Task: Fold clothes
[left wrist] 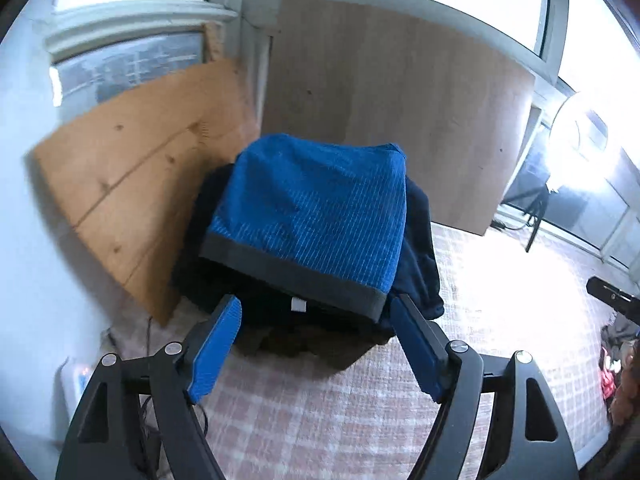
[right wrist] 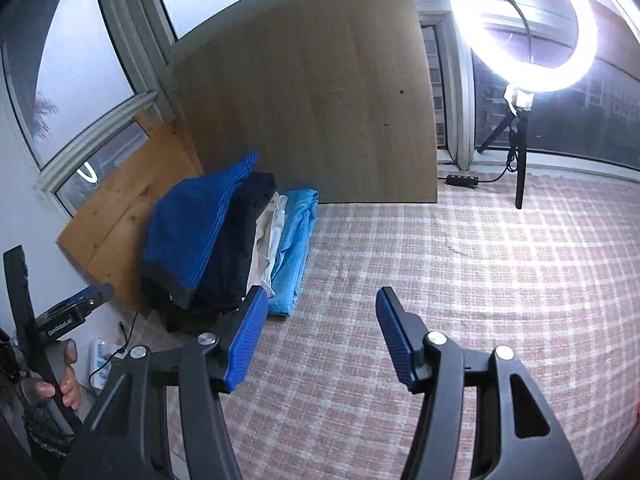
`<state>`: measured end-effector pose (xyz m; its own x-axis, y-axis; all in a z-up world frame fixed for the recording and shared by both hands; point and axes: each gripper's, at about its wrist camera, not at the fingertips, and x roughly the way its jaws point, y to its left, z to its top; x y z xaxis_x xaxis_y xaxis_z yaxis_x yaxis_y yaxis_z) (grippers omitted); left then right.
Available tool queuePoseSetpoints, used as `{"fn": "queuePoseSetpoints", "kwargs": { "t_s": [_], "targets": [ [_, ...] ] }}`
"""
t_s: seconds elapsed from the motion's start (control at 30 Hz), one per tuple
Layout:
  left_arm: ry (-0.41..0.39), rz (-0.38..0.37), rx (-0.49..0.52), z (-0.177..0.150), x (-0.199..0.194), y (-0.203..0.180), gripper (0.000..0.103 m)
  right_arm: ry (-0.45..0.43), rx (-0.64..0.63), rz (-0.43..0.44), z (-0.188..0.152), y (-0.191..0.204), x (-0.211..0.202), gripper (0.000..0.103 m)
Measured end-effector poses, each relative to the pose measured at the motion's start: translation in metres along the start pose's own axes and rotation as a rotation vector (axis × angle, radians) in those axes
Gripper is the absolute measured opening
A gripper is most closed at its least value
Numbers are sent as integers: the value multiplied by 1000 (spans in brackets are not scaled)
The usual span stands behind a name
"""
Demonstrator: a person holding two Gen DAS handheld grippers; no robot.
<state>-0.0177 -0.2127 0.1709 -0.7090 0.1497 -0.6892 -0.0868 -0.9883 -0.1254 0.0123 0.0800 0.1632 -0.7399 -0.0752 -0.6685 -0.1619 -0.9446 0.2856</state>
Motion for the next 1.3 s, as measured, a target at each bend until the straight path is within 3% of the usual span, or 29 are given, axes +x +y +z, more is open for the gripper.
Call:
{"fn": "queuePoseSetpoints", "kwargs": {
  "t_s": [0.23,0.33,0.67,0.8,0.97,1.07,1.3],
  "targets": [
    [-65,53,-103,-27,-58,-13,77,31,-36,33,-15,-30,-24,56],
    [-97,130,-111,-40,-83,-30,77,42,-57,43,-24,-42,-35,56],
    [-109,222,-135,-70,-117,-66,77,42,-62,69,-50,-81,-63,57],
    [-122,193,-166,-74,-127,-71,78,39,-51,67,-54,-94,-71,57],
    [-126,238,-177,-75,-135,-73,78,23,-43,59,-55,-107,-80,57],
    [-130,208,-191,-74,-138,-75,79,20,-36,56,-55,-113,-82,57],
    [-161,259,-174,-73,-144,-83,81,32,-20,58,-56,-120,-79,57]
  ]
}}
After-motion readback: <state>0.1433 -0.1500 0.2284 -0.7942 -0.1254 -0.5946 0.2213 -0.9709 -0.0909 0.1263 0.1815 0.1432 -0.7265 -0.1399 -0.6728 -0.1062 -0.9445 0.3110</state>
